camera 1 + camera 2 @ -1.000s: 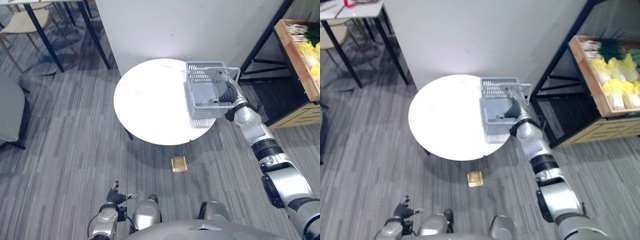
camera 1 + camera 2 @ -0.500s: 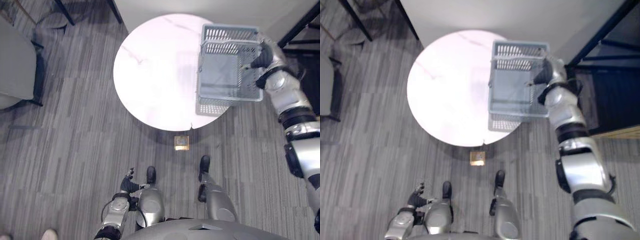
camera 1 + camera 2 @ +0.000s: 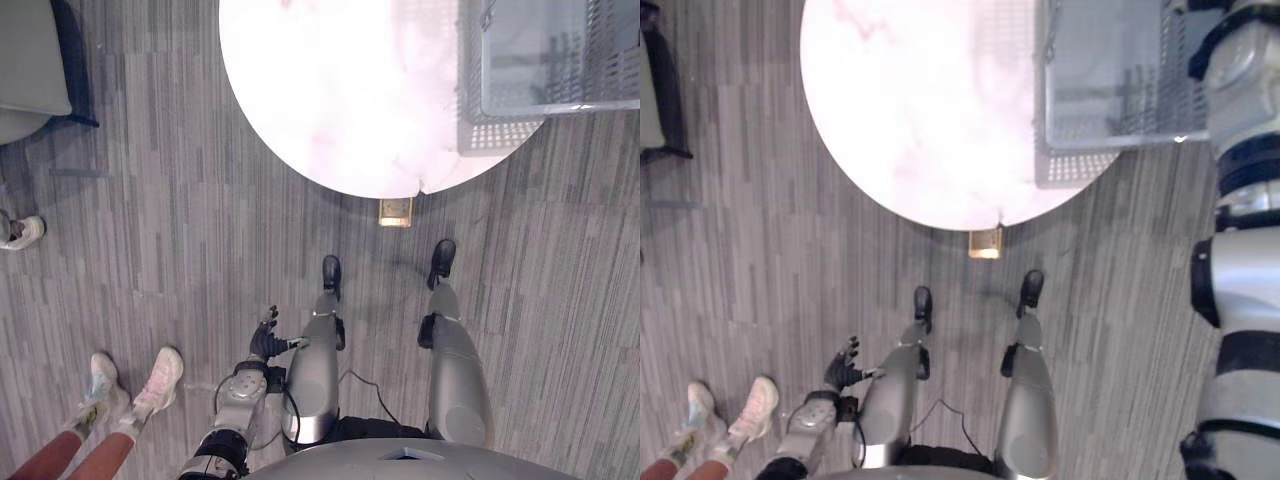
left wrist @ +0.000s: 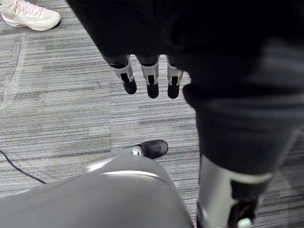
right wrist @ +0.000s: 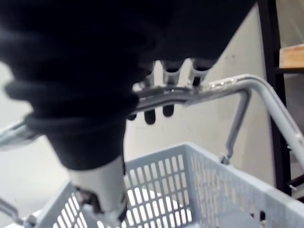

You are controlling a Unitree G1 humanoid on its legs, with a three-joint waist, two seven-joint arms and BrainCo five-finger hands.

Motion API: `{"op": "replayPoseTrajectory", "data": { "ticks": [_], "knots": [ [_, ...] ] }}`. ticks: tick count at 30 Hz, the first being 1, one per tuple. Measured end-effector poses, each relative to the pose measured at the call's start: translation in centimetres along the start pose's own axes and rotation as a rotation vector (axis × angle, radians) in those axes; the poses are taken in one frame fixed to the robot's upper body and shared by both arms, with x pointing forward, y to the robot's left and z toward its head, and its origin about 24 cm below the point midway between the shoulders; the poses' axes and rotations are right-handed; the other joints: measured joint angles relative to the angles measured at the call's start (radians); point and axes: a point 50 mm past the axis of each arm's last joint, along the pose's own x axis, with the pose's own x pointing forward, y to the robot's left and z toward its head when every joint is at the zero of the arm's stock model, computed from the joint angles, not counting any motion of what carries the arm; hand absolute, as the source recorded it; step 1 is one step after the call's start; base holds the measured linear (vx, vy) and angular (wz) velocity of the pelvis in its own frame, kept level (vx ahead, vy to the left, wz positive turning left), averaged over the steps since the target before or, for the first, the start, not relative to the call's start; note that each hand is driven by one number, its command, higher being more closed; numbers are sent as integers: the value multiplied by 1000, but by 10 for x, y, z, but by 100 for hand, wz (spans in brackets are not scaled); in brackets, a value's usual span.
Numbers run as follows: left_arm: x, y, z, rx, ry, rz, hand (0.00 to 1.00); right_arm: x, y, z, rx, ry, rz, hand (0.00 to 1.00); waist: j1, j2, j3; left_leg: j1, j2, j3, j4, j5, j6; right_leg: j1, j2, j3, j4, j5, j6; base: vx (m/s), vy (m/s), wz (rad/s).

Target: Pick vegetable in the basket

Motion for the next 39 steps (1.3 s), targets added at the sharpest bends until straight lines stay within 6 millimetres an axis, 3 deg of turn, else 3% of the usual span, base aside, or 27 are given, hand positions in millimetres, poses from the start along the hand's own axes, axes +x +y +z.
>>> {"op": "replayPoseTrajectory", "data": {
  "ticks": [6, 13, 17, 19, 20, 22, 23, 25, 28, 30, 34, 37, 39],
  "knots": [
    [0, -1, 1, -27, -9, 0, 0, -5, 8, -2, -23, -6, 23, 100, 5, 0, 0, 4, 1, 2, 12, 0, 0, 7, 2, 10, 0, 0, 0, -6, 7, -1],
    [0, -11, 7, -46, -34, -21, 0, -38, 68, -19, -106, 10, 252, 100, 2, -1, 0, 110, 0, -17, 14, -4, 1, 131, -2, -1, 0, -7, -6, -14, 15, 5],
    [-2, -12, 4, -42, -23, -33, 0, -66, 103, -30, -51, 50, 354, 100, -2, -11, -8, 191, -3, -31, -19, 9, -5, 211, -4, -13, 0, -66, -19, -17, -17, 14],
    [-8, -16, -10, -39, 32, -53, 0, -112, 146, -38, 28, 98, 488, 100, -13, -29, -62, 254, 8, -36, -59, 18, -9, 265, 3, -31, 0, -94, -10, 46, -34, 8],
    [-9, -17, -12, -41, 40, -56, 0, -127, 158, -42, 39, 112, 530, 100, -13, -38, -82, 263, 9, -36, -60, 18, -10, 276, 4, -32, 0, -94, -11, 88, -3, 10],
    [-15, -18, -22, -41, 76, -66, 0, -196, 199, -48, 116, 171, 696, 100, -20, -89, -162, 306, 13, -33, -60, -2, -12, 320, 6, -39, 0, -108, -17, 110, 22, 3],
    [-16, -17, -24, -38, 85, -71, 0, -213, 207, -48, 143, 188, 733, 100, -26, -102, -177, 319, 13, -32, -59, -8, -11, 333, 6, -39, 0, -112, -16, 114, 26, 1],
    [-18, -14, -29, -2, 101, -73, 0, -275, 223, -51, 222, 264, 844, 100, -53, -147, -228, 351, 6, -25, -55, -25, -5, 365, -3, -37, 0, -120, -7, 98, 32, -3],
    [-20, -4, -34, 28, 130, -50, 0, -331, 218, -72, 351, 472, 837, 100, -89, -172, -275, 388, -12, 7, -50, -46, 6, 385, -18, -13, 0, -121, -4, 65, 42, -23],
    [-22, 4, -38, 23, 141, -23, 0, -353, 208, -88, 407, 595, 788, 100, -114, -173, -280, 416, -15, 26, -36, -64, 10, 402, -21, 5, 10, -127, 3, 21, 29, -31],
    [-33, 14, -53, 44, 197, -14, 0, -442, 159, -150, 447, 1086, 578, 100, -197, -175, -370, 452, -16, 82, -13, -108, 13, 403, -21, 50, 44, -164, 15, 25, 33, -40],
    [-36, 16, -58, 49, 216, -22, 0, -482, 139, -162, 427, 1252, 511, 100, -225, -178, -385, 506, -7, 176, 5, -139, 11, 393, 1, 135, 69, -167, 12, 19, 24, -88],
    [-37, 19, -59, 60, 221, -20, 0, -497, 141, -155, 459, 1311, 509, 100, -233, -176, -387, 534, 7, 258, 20, -155, 7, 361, 3, 120, 96, -193, -9, -19, 2, -133]
  ]
}}
